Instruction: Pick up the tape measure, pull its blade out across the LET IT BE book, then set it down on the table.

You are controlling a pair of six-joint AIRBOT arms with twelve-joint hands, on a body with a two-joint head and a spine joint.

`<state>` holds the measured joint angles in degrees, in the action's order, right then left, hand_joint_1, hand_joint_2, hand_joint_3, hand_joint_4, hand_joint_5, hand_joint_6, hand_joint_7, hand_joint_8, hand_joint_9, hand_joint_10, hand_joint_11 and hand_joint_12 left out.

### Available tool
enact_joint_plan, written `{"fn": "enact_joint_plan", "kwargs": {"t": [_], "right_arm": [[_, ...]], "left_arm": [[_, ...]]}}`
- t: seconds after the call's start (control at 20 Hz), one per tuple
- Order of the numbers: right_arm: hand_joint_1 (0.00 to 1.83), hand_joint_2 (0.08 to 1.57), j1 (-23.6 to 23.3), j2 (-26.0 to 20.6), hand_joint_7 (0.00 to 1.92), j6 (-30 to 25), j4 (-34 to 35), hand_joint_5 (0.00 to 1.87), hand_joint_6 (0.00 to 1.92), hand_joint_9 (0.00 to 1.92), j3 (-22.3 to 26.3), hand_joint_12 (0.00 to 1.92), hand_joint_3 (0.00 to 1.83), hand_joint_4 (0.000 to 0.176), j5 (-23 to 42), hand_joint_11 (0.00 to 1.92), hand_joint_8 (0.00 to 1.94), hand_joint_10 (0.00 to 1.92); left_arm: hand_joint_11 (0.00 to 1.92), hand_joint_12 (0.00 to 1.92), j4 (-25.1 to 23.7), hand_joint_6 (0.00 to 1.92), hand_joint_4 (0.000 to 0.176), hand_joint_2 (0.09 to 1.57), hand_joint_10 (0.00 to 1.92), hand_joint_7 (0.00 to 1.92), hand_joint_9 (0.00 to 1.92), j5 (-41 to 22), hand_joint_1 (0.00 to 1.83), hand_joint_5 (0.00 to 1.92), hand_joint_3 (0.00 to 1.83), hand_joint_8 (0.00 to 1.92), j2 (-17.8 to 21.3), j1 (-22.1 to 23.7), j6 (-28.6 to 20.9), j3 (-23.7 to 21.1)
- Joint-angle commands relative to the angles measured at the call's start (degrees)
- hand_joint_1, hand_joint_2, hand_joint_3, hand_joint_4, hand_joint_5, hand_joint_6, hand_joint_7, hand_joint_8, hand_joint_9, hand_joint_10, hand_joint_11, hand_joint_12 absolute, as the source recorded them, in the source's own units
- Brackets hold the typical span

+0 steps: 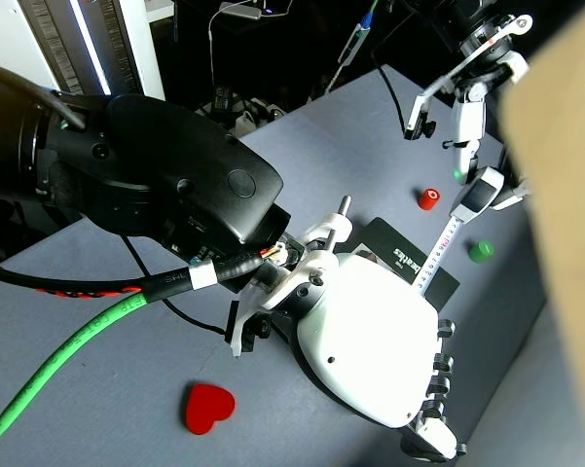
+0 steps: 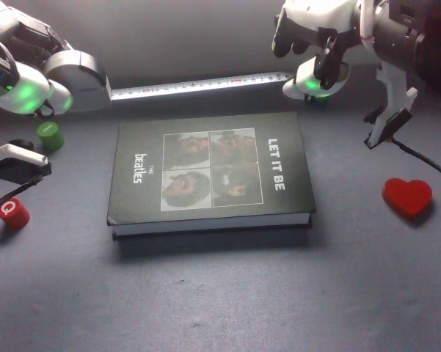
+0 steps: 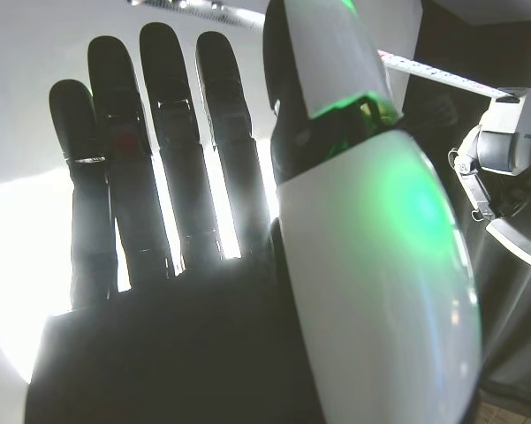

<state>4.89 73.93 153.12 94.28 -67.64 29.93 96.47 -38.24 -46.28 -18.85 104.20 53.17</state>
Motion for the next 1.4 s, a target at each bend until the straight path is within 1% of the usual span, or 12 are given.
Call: {"fn": "enact_joint_plan", "kwargs": {"t": [0.0, 0.05, 0.1, 0.2, 0.25, 0.35, 0.4, 0.45, 0.65, 0.8, 1.05, 1.35], "right_arm": [[0.97, 1.09, -0.52, -0.17, 0.88, 0.01, -2.92, 0.82, 0.03, 0.78, -0.13, 1.07, 0.0, 0.0, 0.58, 0.32, 0.02, 0.07], [1.15, 1.13, -0.48, -0.17, 0.97, 0.01, -2.93, 0.91, 0.82, 0.93, -0.13, 1.15, 0.0, 0.008, 0.58, 0.5, 0.79, 0.14], [1.2, 1.14, -0.46, -0.17, 0.98, 0.01, -2.93, 0.9, 1.05, 1.03, -0.13, 1.23, 0.0, 0.019, 0.58, 0.61, 1.03, 0.3], [1.21, 1.11, -0.18, -0.12, 1.01, -0.02, -2.95, 0.96, 0.98, 1.0, -0.13, 1.25, 0.01, 0.024, 0.53, 0.67, 1.0, 0.52], [1.22, 1.12, -0.08, -0.12, 1.02, -0.01, -2.96, 0.94, 0.98, 0.97, -0.13, 1.26, 0.0, 0.0, 0.52, 0.65, 1.01, 0.63], [1.22, 1.12, 0.03, -0.12, 1.02, 0.04, -2.97, 0.94, 0.98, 0.97, -0.14, 1.26, 0.0, 0.0, 0.47, 0.65, 1.01, 0.63], [1.21, 1.12, 0.04, -0.12, 1.01, 0.07, -2.97, 0.93, 0.98, 0.92, -0.16, 1.3, 0.0, 0.0, 0.46, 0.65, 1.05, 0.71], [1.21, 1.13, 0.05, -0.13, 1.01, 0.11, -2.97, 0.92, 0.99, 0.91, -0.17, 1.3, 0.0, 0.0, 0.45, 0.65, 1.05, 0.74], [1.22, 1.13, 0.21, -0.96, 1.02, 1.07, -2.97, 0.91, 1.0, 0.91, -0.16, 1.3, 0.0, 0.0, 0.33, 0.66, 1.05, 0.78], [1.22, 1.13, 0.25, -3.19, 1.02, 2.51, -2.98, 0.9, 1.01, 0.91, -0.14, 1.3, 0.0, 0.0, -0.9, 0.67, 1.04, 0.78], [1.22, 1.12, 0.48, -6.61, 1.04, 5.63, -1.11, 0.9, 0.99, 0.91, -0.13, 1.3, 0.0, 0.0, -2.5, 0.67, 1.03, 0.8], [1.23, 1.12, 0.66, -10.05, 1.04, 7.65, -0.68, 0.9, 1.0, 0.91, 0.99, 1.29, 0.0, 0.0, -3.32, 0.67, 1.02, 0.79]], "left_arm": [[0.85, 1.21, -3.31, 1.07, 0.0, 1.16, 1.39, 0.91, 0.86, -1.06, 1.36, 0.78, 0.0, 1.12, -0.17, 0.81, -0.83, 0.43], [0.86, 1.22, -3.31, 1.06, 0.0, 1.16, 1.39, 0.9, 0.86, -1.07, 1.36, 0.79, 0.0, 1.13, -0.17, 0.84, -0.83, 0.46], [0.86, 1.22, -3.31, 1.05, 0.0, 1.16, 1.39, 0.89, 0.86, -1.07, 1.36, 0.8, 0.0, 1.14, -0.17, 0.88, -0.83, 0.51], [0.86, 1.22, -3.33, 1.05, 0.0, 1.16, 1.39, 0.89, 0.86, -1.07, 1.36, 0.8, 0.0, 1.14, -0.17, 0.84, -0.83, 0.69], [0.86, 1.22, -3.33, 1.05, 0.0, 1.16, 1.39, 0.89, 0.86, -1.06, 1.37, 0.8, 0.0, 1.14, -0.18, 0.84, -0.83, 0.73], [0.86, 1.22, -3.33, 1.05, 0.0, 1.16, 1.39, 0.89, 0.86, -1.06, 1.37, 0.8, 0.0, 1.14, -0.19, 0.84, -0.86, 0.79], [0.86, 1.22, -3.34, 1.05, 0.0, 1.16, 1.39, 0.89, 0.86, -1.06, 1.37, 0.81, 0.0, 1.14, -0.21, 0.84, -0.86, 0.79], [0.86, 1.23, -3.36, 1.05, 0.0, 1.16, 1.39, 0.89, 0.86, -1.06, 1.37, 0.81, 0.0, 1.14, -0.21, 0.84, -0.86, 0.79], [0.86, 1.23, -3.38, 1.06, 0.0, 1.16, 1.39, 0.9, 0.86, -1.07, 1.36, 0.79, 0.0, 1.13, -0.22, 0.96, -1.05, 0.73], [0.86, 1.22, -3.37, 1.09, 0.0, 1.17, 1.4, 0.89, 0.86, -1.07, 1.36, 0.76, 0.0, 1.14, -0.22, 0.94, -1.09, 0.73], [0.85, 1.21, -3.37, 1.06, 0.0, 1.16, 1.39, 0.89, 0.87, -1.07, 1.37, 0.8, 0.0, 1.13, -0.21, 0.71, -1.2, 0.83], [0.86, 1.21, -3.49, 1.03, 0.0, 1.16, 1.38, 0.9, 0.87, -1.1, 1.37, 0.81, 0.0, 1.13, -0.21, 0.68, -1.2, 0.74]]}}
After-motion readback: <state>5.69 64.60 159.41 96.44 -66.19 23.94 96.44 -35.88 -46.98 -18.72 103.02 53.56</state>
